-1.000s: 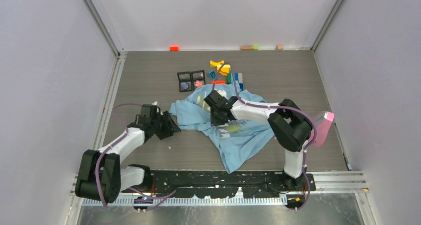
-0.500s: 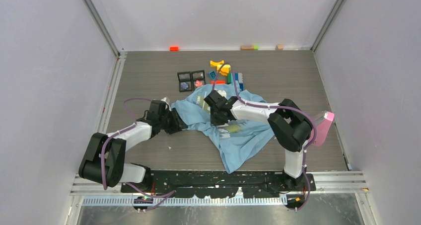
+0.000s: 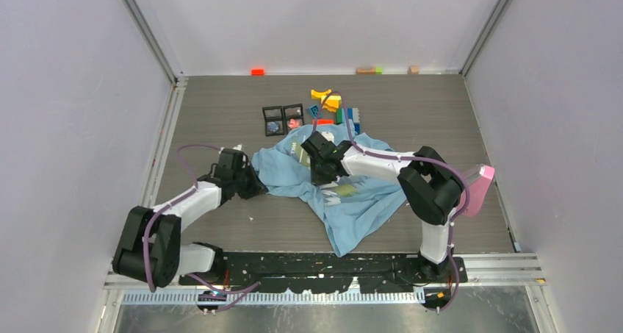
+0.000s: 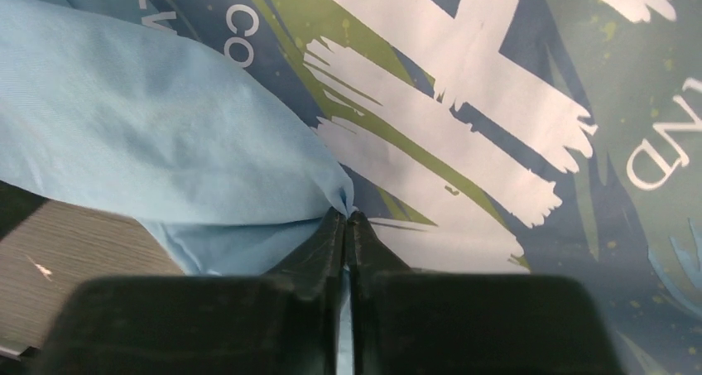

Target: Pin the brooch onto the clothing

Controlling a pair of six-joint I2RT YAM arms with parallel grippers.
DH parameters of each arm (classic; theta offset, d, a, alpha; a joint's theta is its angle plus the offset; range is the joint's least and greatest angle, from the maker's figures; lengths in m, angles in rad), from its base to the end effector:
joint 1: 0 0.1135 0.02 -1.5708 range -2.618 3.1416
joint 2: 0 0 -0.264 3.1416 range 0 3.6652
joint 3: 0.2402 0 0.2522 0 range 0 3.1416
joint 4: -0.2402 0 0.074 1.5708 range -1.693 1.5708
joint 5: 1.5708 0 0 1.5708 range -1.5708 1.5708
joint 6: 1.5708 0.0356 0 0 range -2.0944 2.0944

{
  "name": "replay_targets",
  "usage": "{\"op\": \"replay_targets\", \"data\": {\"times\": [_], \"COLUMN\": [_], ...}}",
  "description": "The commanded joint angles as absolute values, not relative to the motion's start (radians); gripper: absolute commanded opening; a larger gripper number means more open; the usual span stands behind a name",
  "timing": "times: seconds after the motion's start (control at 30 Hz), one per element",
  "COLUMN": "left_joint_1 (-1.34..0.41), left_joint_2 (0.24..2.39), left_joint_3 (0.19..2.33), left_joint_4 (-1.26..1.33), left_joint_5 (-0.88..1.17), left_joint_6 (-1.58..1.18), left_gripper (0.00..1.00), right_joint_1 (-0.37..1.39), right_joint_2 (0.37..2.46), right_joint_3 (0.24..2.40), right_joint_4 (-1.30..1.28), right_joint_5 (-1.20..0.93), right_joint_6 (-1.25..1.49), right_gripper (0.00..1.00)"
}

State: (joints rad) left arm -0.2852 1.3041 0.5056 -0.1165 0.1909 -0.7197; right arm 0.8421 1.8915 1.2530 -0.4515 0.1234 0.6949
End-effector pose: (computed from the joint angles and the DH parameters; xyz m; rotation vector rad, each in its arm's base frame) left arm 0.2195 -0.0714 0.1482 -0.4745 2.5400 -0.6398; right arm 0.2605 0.2852 0.1693 -0.1573 2.6875 0.3391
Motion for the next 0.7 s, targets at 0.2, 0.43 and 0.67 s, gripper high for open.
{"op": "replay_targets", "data": {"times": [0.2, 0.43, 0.67], "left_joint_1": [0.04, 0.087, 0.087], "left_joint_2": [0.943, 0.788, 0.748], "left_joint_3": [0.785, 0.781, 0.753], "left_joint_4": [-0.516, -0.609, -0.657], "left_joint_5": [0.057, -0.053, -0.049], "left_joint_6": [-0.58, -0.582, -0.579], "left_gripper": [0.0, 0.0, 0.0], "right_joint_1": [0.851, 0.928, 1.125], "right_joint_2": [1.558, 1.381, 1.458], "right_joint_3": [1.225, 1.062, 1.086], "right_joint_4": [-0.642, -0.733, -0.594], "right_joint_5": [0.233, 0.286, 0.321], "right_joint_6": [0.675, 0.767, 0.813], "right_gripper": [0.66, 0.73, 0.73]}}
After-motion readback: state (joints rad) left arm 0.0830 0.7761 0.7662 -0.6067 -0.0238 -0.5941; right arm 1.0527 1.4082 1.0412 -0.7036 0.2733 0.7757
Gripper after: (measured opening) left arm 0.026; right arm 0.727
